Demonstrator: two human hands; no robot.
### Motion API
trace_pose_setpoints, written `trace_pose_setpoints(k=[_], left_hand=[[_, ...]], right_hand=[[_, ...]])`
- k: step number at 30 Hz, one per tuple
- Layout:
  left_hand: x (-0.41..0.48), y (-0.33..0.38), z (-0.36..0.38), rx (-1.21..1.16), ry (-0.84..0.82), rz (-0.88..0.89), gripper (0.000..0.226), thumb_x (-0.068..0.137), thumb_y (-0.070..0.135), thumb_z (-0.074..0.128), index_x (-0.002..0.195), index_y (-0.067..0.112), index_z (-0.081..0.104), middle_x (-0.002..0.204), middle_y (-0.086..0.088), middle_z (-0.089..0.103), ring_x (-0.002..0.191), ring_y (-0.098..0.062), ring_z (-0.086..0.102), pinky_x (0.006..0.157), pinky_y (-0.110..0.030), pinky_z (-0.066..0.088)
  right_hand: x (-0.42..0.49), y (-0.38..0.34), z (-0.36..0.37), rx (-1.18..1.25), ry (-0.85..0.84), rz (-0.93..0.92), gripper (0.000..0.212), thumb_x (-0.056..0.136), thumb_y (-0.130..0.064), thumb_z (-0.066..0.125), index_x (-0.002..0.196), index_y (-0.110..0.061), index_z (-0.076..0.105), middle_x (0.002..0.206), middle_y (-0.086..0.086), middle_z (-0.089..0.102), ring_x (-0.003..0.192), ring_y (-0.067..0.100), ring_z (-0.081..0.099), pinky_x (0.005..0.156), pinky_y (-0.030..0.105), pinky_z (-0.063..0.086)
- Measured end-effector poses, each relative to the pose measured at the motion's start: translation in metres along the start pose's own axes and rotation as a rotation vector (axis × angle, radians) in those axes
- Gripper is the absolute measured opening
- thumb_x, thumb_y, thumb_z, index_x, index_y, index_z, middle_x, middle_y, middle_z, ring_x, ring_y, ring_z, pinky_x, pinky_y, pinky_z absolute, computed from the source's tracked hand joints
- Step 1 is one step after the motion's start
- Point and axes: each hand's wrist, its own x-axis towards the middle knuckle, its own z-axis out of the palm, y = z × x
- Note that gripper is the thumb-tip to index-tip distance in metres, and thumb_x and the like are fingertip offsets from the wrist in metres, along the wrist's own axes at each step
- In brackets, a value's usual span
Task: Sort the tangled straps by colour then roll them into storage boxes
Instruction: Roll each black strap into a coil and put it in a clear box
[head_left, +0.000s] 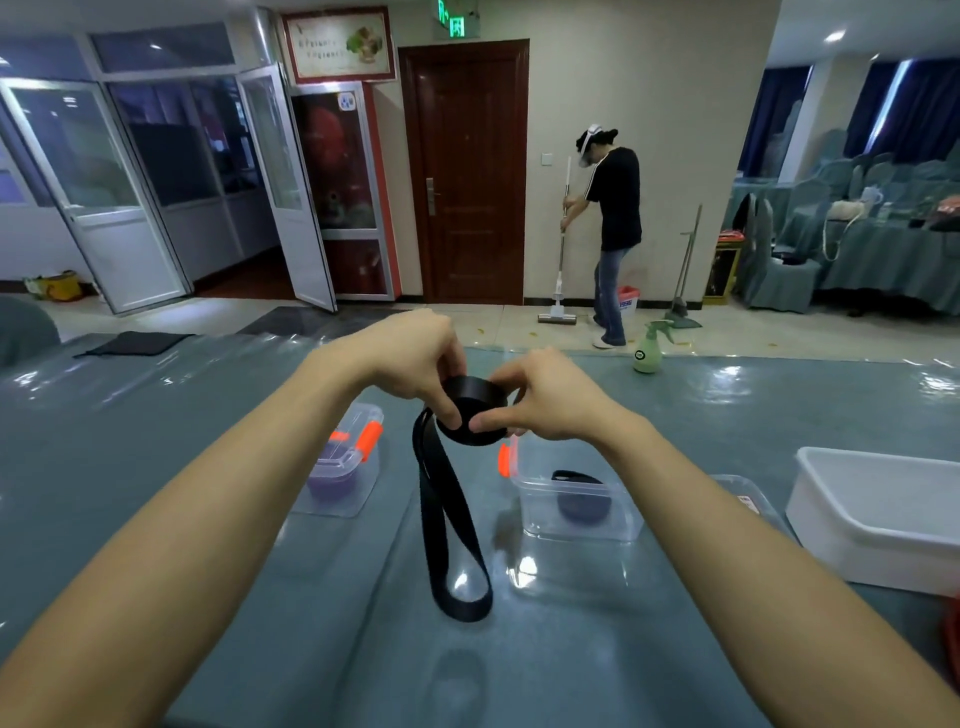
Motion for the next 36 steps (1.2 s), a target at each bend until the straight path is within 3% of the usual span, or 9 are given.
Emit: trace_pose_setpoints(k=[6, 10, 13, 17, 21, 27, 30, 33, 36], left_hand=[[-0.009, -0.016, 0.021, -0.498, 0.130, -0.010, 0.045, 0.072, 0.026, 0.104, 0.113, 0.024, 0.086, 0.099, 0.005, 0.086, 0.097, -0.015, 0.083, 0.102, -0.047, 0.063], [0.003, -0.003, 0.024, -0.350, 0.111, 0.002, 0.035, 0.069, 0.029, 0.104, 0.100, 0.024, 0.088, 0.087, 0.002, 0.085, 0.087, -0.022, 0.082, 0.092, -0.051, 0.065], [0.013, 0.006, 0.020, -0.220, 0.043, 0.031, 0.038, 0.065, 0.039, 0.104, 0.097, 0.028, 0.086, 0.085, 0.007, 0.083, 0.082, -0.014, 0.080, 0.085, -0.048, 0.066], [0.007, -0.019, 0.034, -0.564, 0.101, 0.039, 0.050, 0.070, 0.028, 0.104, 0.116, 0.025, 0.084, 0.103, 0.005, 0.086, 0.100, -0.013, 0.083, 0.099, -0.040, 0.064], [0.006, -0.034, 0.064, -0.866, 0.125, 0.072, 0.049, 0.067, 0.040, 0.103, 0.112, 0.031, 0.086, 0.110, -0.003, 0.086, 0.108, -0.021, 0.082, 0.094, -0.027, 0.063], [0.009, -0.052, 0.077, -0.740, 0.089, -0.040, 0.044, 0.062, 0.040, 0.104, 0.100, 0.026, 0.087, 0.095, -0.002, 0.086, 0.094, -0.020, 0.084, 0.098, -0.042, 0.065], [0.014, -0.050, 0.083, -0.464, 0.019, -0.073, 0.032, 0.063, 0.036, 0.103, 0.089, 0.027, 0.086, 0.079, 0.006, 0.083, 0.075, -0.017, 0.079, 0.080, -0.040, 0.062], [0.019, -0.049, 0.084, -0.233, 0.001, -0.061, 0.034, 0.060, 0.039, 0.102, 0.087, 0.027, 0.085, 0.072, 0.013, 0.079, 0.069, -0.010, 0.074, 0.072, -0.038, 0.063], [0.015, -0.074, 0.091, -0.562, -0.018, -0.095, 0.048, 0.059, 0.038, 0.103, 0.103, 0.028, 0.086, 0.091, 0.009, 0.085, 0.089, -0.009, 0.083, 0.089, -0.036, 0.065]], right_hand=[[-0.014, 0.017, -0.009, 0.299, 0.127, 0.020, 0.032, 0.083, -0.027, 0.095, 0.112, -0.018, 0.084, 0.095, 0.002, 0.083, 0.077, 0.024, 0.082, 0.071, 0.040, 0.067], [-0.016, 0.018, -0.004, 0.217, -0.009, 0.084, 0.044, 0.080, -0.035, 0.097, 0.116, -0.023, 0.076, 0.106, 0.001, 0.079, 0.068, 0.023, 0.081, 0.065, 0.037, 0.064], [-0.013, 0.015, 0.002, 0.102, -0.015, 0.082, 0.033, 0.078, -0.039, 0.097, 0.101, -0.023, 0.080, 0.083, 0.002, 0.081, 0.060, 0.022, 0.079, 0.057, 0.036, 0.061], [-0.016, 0.026, -0.003, 0.432, 0.139, 0.095, 0.035, 0.077, -0.030, 0.100, 0.103, -0.013, 0.083, 0.081, 0.010, 0.082, 0.064, 0.034, 0.080, 0.057, 0.034, 0.064], [-0.019, 0.035, 0.009, 0.681, 0.151, 0.112, 0.046, 0.075, -0.030, 0.099, 0.114, -0.010, 0.083, 0.092, 0.019, 0.082, 0.064, 0.038, 0.078, 0.058, 0.033, 0.064], [-0.016, 0.046, 0.046, 0.739, 0.112, 0.166, 0.046, 0.076, -0.031, 0.100, 0.115, -0.015, 0.081, 0.100, 0.014, 0.082, 0.070, 0.043, 0.078, 0.063, 0.043, 0.065], [-0.006, 0.046, 0.051, 0.426, -0.002, 0.204, 0.059, 0.068, -0.049, 0.101, 0.120, -0.034, 0.076, 0.109, -0.004, 0.080, 0.065, 0.034, 0.080, 0.053, 0.038, 0.058], [0.007, 0.043, 0.057, 0.304, -0.052, 0.173, 0.035, 0.075, -0.039, 0.100, 0.103, -0.025, 0.084, 0.089, 0.002, 0.082, 0.060, 0.031, 0.078, 0.057, 0.044, 0.064], [0.009, 0.048, 0.061, 0.490, 0.045, 0.188, 0.026, 0.078, -0.026, 0.099, 0.100, -0.019, 0.086, 0.084, 0.012, 0.081, 0.059, 0.038, 0.076, 0.058, 0.041, 0.066]])
